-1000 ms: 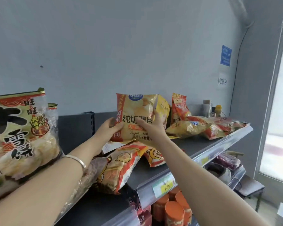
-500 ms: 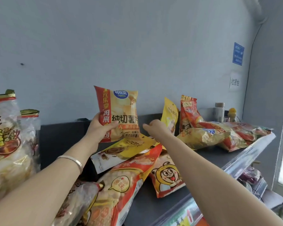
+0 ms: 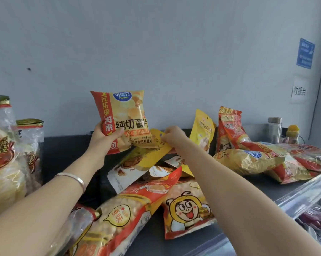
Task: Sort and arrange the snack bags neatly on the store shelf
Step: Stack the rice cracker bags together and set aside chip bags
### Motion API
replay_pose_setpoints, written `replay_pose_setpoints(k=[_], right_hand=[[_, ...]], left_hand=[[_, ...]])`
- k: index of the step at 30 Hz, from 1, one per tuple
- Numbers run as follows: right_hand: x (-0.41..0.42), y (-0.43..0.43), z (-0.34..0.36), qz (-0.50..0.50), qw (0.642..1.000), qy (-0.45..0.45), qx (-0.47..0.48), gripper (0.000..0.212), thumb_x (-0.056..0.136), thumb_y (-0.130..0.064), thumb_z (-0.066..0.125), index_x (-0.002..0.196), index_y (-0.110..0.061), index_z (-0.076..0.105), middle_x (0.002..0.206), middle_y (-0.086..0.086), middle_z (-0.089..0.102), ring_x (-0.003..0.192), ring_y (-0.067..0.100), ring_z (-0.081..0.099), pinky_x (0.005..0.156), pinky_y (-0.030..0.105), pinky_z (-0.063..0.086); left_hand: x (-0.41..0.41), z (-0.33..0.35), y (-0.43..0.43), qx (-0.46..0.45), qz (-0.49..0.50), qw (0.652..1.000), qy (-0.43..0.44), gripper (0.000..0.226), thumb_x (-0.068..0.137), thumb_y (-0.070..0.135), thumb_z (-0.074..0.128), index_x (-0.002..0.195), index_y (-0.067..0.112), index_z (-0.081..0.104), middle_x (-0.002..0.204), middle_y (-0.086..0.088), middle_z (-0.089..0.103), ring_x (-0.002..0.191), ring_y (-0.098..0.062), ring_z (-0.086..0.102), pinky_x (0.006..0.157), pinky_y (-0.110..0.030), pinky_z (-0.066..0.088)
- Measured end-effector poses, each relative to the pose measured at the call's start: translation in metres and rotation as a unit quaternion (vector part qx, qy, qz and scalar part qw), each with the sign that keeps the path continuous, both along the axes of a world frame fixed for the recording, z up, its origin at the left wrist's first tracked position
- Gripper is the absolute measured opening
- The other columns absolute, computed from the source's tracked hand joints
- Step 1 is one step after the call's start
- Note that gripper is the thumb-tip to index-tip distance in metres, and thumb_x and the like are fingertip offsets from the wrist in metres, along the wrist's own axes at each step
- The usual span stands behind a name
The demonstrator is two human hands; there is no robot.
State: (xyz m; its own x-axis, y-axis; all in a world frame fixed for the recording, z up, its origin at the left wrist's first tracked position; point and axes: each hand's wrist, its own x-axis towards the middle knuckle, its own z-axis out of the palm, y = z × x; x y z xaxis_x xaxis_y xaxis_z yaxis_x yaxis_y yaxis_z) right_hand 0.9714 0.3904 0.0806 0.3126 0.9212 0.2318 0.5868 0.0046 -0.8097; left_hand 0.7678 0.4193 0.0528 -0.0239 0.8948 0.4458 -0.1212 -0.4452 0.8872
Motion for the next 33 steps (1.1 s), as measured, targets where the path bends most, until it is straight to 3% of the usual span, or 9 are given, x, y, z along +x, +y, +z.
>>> replay_pose_setpoints(k=[2, 4, 10, 16, 20, 23, 27, 31, 33], right_hand=[[0.017, -0.007, 0.010, -0.027, 0.996, 0.027, 0.086, 0.013, 0.093, -0.015, 0.055, 0.088, -0.003, 0.059, 0.078, 0.009, 0.054, 0.077, 0.025, 0.055, 0.079, 0.050, 0.058], [0.037, -0.020, 0.019, -0.051, 0.988, 0.024, 0.141, 0.022, 0.094, -0.019, 0.055, 0.102, 0.000, 0.063, 0.083, 0.010, 0.057, 0.076, 0.024, 0.053, 0.073, 0.043, 0.054], [0.107, -0.050, 0.029, -0.157, 0.967, -0.019, 0.202, 0.024, 0.096, -0.013, 0.050, 0.112, -0.006, 0.065, 0.098, 0.011, 0.068, 0.075, 0.025, 0.058, 0.058, 0.026, 0.044], [0.162, -0.073, 0.017, -0.234, 0.954, -0.122, 0.145, 0.028, 0.095, 0.000, 0.042, 0.116, -0.006, 0.059, 0.105, 0.013, 0.065, 0.078, 0.024, 0.051, 0.065, 0.031, 0.042], [0.177, -0.076, -0.002, -0.218, 0.943, -0.246, 0.054, 0.031, 0.091, 0.004, 0.043, 0.119, -0.008, 0.051, 0.103, 0.011, 0.060, 0.089, 0.030, 0.059, 0.066, 0.036, 0.045], [0.183, -0.075, -0.013, -0.202, 0.936, -0.286, 0.025, 0.035, 0.091, -0.001, 0.049, 0.125, -0.010, 0.047, 0.116, 0.011, 0.055, 0.103, 0.033, 0.060, 0.075, 0.039, 0.049], [0.186, -0.074, -0.020, -0.209, 0.921, -0.330, -0.002, 0.041, 0.090, -0.008, 0.054, 0.130, -0.014, 0.049, 0.128, 0.011, 0.047, 0.120, 0.036, 0.049, 0.094, 0.046, 0.040], [0.176, -0.070, -0.016, -0.195, 0.906, -0.371, 0.063, 0.029, 0.090, -0.009, 0.049, 0.116, -0.013, 0.060, 0.133, 0.013, 0.045, 0.128, 0.036, 0.040, 0.102, 0.048, 0.034], [0.158, -0.065, -0.012, -0.122, 0.916, -0.360, 0.130, 0.028, 0.095, -0.016, 0.045, 0.116, -0.010, 0.062, 0.130, 0.012, 0.051, 0.121, 0.032, 0.047, 0.092, 0.042, 0.045]], left_hand=[[0.010, 0.002, -0.006, 0.003, 0.012, 0.999, -0.031, 0.052, 0.082, 0.028, 0.070, 0.128, 0.025, 0.045, 0.114, 0.005, 0.061, 0.101, -0.014, 0.060, 0.076, -0.026, 0.046], [0.024, 0.005, -0.013, 0.005, 0.024, 0.998, -0.055, 0.046, 0.083, 0.027, 0.068, 0.124, 0.025, 0.047, 0.109, 0.007, 0.062, 0.099, -0.012, 0.061, 0.071, -0.024, 0.046], [0.074, 0.005, -0.031, 0.000, 0.028, 0.998, -0.052, 0.060, 0.081, 0.027, 0.071, 0.133, 0.021, 0.042, 0.118, 0.002, 0.060, 0.102, -0.015, 0.060, 0.077, -0.027, 0.048], [0.117, -0.004, -0.044, -0.013, 0.014, 0.999, 0.035, 0.065, 0.079, 0.018, 0.074, 0.134, 0.019, 0.040, 0.115, 0.001, 0.059, 0.093, -0.011, 0.058, 0.065, -0.022, 0.044], [0.130, -0.007, -0.046, -0.041, 0.006, 0.998, 0.052, 0.065, 0.079, 0.020, 0.073, 0.134, 0.017, 0.040, 0.117, -0.003, 0.059, 0.090, -0.012, 0.060, 0.064, -0.025, 0.047], [0.135, -0.009, -0.047, -0.051, 0.009, 0.997, 0.059, 0.065, 0.079, 0.022, 0.074, 0.134, 0.017, 0.040, 0.117, -0.004, 0.060, 0.092, -0.014, 0.062, 0.065, -0.027, 0.048], [0.140, -0.014, -0.048, -0.060, 0.010, 0.996, 0.063, 0.065, 0.078, 0.026, 0.074, 0.133, 0.019, 0.041, 0.117, -0.003, 0.061, 0.097, -0.019, 0.062, 0.072, -0.031, 0.050], [0.142, -0.014, -0.052, -0.059, 0.013, 0.996, 0.061, 0.066, 0.078, 0.025, 0.074, 0.134, 0.020, 0.040, 0.116, -0.002, 0.060, 0.097, -0.018, 0.062, 0.071, -0.030, 0.050], [0.139, -0.011, -0.055, -0.053, 0.013, 0.996, 0.066, 0.066, 0.078, 0.024, 0.074, 0.134, 0.020, 0.039, 0.115, -0.001, 0.060, 0.097, -0.017, 0.061, 0.070, -0.028, 0.050]])
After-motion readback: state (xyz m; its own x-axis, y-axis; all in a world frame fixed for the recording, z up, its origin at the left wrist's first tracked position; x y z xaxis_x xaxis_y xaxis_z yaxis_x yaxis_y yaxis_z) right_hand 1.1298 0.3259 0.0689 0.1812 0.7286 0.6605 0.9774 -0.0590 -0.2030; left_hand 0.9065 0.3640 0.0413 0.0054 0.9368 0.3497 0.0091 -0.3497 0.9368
